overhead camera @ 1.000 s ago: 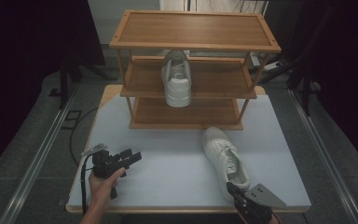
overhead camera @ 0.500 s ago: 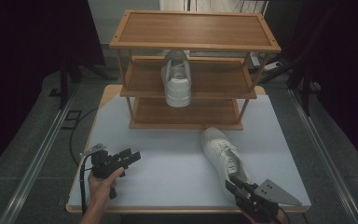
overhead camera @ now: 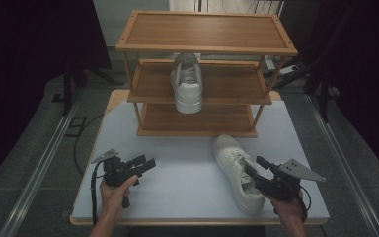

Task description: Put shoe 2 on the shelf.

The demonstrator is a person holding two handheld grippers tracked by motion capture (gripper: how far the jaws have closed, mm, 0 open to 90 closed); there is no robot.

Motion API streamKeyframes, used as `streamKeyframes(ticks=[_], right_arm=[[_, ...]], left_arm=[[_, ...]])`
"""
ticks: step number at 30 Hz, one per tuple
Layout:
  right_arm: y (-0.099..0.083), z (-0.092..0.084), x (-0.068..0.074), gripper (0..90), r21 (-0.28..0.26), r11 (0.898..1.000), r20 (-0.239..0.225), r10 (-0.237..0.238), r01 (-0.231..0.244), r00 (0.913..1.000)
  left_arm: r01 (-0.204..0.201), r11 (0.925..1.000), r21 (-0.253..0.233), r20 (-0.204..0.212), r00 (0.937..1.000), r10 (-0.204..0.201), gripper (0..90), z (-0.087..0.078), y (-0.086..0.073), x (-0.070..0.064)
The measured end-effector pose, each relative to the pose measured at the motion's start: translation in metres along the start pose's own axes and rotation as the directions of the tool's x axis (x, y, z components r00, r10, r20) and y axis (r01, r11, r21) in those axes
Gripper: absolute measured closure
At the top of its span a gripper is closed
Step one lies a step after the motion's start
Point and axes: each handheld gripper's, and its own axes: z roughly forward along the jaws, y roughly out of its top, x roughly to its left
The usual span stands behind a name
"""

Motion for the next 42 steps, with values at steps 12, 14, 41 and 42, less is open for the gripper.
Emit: streamKeyframes(ticks=[12,14,41,42], right_arm=[[-0.015,0.011,-0.015,41.7,0.062,0.998,0.012,0.021,-0.021,0.9997],[-0.019,0.014,-0.020,41.3,0.084,0.996,0.032,0.027,-0.030,0.9991],[-0.032,0.044,-0.041,82.3,0.156,0.983,0.103,0.081,-0.097,0.9914],[-0.033,0.043,-0.042,82.4,0.149,0.983,0.098,0.095,-0.109,0.9907]], left_arm=[[-0.008,0.9999,0.014,-0.014,0.9999,0.008,35.8,-0.001,-0.004,0.002],[-0.001,0.9999,0.015,-0.014,0.9999,0.002,35.8,-0.001,-0.004,0.004],[0.029,0.9994,0.020,-0.014,0.9995,-0.029,35.9,-0.002,-0.005,0.008],[0.030,0.9993,0.021,-0.015,0.9994,-0.030,35.9,-0.001,-0.005,0.008]])
